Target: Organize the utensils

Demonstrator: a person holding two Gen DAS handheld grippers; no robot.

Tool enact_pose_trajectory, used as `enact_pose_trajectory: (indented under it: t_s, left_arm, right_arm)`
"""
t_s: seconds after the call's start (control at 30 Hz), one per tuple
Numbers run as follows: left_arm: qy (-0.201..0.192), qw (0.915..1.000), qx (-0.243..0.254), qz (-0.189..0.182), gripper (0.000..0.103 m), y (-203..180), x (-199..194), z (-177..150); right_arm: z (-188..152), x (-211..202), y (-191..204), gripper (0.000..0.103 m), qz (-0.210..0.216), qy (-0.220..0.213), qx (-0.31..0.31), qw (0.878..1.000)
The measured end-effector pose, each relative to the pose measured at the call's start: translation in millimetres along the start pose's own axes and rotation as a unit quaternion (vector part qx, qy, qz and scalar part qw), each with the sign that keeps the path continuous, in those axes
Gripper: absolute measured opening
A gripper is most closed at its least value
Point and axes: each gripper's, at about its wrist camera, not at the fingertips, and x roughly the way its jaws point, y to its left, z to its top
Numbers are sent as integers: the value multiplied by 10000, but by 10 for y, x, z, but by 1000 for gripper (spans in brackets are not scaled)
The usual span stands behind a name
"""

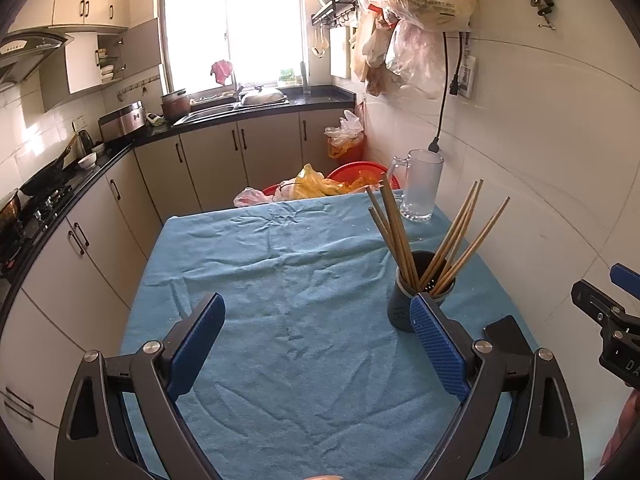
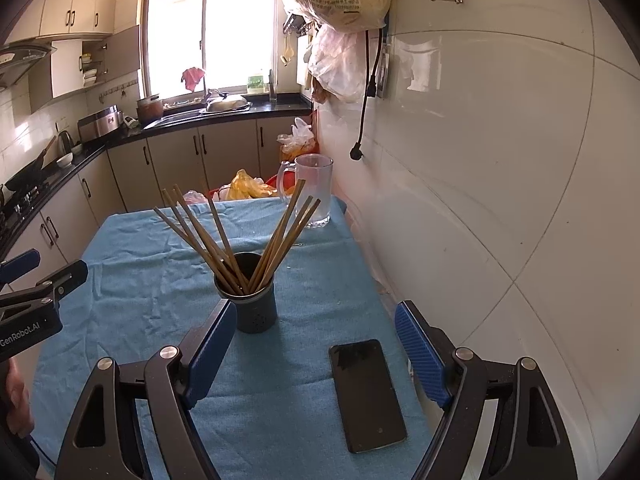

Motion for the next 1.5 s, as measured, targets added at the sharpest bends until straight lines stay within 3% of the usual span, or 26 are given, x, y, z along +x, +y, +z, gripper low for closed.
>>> enact_pose_trajectory:
  t_s: [0.67,1.07,1.33,1.5]
  left_arm:
    - [109,9999,80,-81,95,-50,-9,-51]
    - [-64,9990,-17,-432,100,-8,-51,-40]
    - [-78,9992,28,-388,100,-14,-45,-36]
    - [-95,9998,181,-57,101,-51,-38,-46]
  right_arm:
    - [-69,46,-9,85,141,135,13,9998]
    - [-64,99,11,85,173,170,0,9997]
    - [-52,150,32,85,191,204,-22,9996]
    - [-56,166,30,85,182,245,-13,9995]
